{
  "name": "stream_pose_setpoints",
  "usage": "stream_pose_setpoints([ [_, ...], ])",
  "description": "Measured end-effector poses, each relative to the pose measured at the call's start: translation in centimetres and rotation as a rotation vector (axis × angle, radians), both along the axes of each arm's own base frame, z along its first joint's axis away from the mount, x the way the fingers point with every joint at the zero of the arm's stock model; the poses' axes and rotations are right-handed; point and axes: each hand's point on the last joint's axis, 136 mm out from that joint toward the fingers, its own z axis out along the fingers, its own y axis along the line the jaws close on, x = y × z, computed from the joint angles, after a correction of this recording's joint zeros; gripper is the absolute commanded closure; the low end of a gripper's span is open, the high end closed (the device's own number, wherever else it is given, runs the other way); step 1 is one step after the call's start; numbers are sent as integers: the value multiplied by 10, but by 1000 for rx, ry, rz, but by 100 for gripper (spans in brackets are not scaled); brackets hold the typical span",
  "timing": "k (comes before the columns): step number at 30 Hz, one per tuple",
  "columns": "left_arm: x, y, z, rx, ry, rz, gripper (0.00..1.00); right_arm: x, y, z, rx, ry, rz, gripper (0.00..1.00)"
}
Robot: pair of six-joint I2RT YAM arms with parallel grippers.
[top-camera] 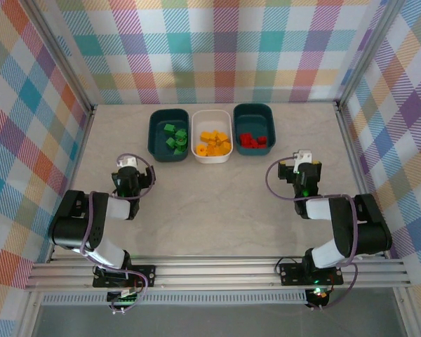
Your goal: Sort the legos into containers by color
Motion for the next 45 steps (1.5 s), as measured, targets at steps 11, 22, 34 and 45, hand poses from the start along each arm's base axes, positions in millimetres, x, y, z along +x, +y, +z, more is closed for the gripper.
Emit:
stream_pose_setpoints([
  [11, 4, -8, 3, -21, -9, -42, 0, -4, 4, -14, 61, -11, 39, 0],
  [22, 4, -8, 3, -21, -8, -43, 0, 11, -9, -3, 135, -18, 24, 0],
  [34, 4, -8, 3, -21, -8, -43, 0, 9, -7, -6, 138, -4, 33, 0],
  [45, 7, -19, 4, -28, -4, -108, 0, 9, -7, -6, 138, -4, 33, 0],
])
